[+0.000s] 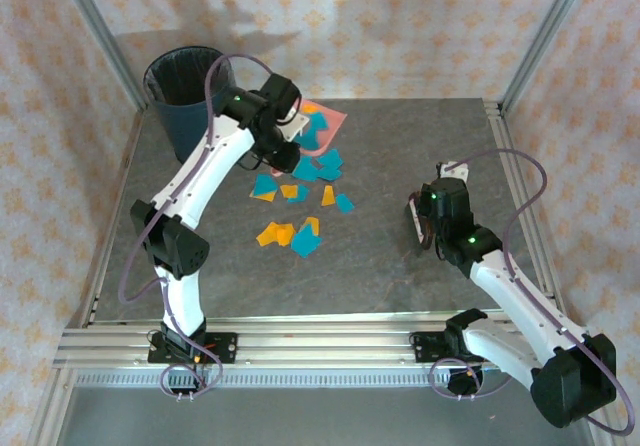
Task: Sweep away the paper scraps from the table
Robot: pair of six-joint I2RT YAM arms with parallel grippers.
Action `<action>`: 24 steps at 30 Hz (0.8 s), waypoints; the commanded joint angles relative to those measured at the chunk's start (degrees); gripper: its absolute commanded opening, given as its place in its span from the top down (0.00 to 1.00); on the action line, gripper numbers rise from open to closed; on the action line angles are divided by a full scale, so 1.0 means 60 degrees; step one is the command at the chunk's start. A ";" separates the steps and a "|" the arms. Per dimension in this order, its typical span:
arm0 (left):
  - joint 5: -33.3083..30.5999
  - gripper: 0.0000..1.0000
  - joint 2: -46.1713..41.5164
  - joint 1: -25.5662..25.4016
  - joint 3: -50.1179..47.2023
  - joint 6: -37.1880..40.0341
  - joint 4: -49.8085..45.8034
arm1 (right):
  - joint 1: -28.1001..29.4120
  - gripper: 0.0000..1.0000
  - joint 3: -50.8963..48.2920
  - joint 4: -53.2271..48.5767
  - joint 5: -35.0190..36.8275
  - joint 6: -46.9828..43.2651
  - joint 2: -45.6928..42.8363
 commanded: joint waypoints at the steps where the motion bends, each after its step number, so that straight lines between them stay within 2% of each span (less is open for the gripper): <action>1: -0.0284 1.00 0.0284 0.0289 0.0851 -0.0012 -0.0821 | 0.0059 1.00 0.0318 0.0056 -0.0064 0.0201 -0.0068; 7: -0.0243 1.00 0.0615 0.0808 0.1885 -0.0177 -0.1158 | 0.0052 1.00 0.0390 0.0065 -0.0453 0.0184 -0.0068; 24: 0.0798 1.00 0.0532 0.2295 0.2699 -0.1154 -0.0448 | 0.0053 1.00 0.0508 0.0073 -0.0965 0.0348 0.0210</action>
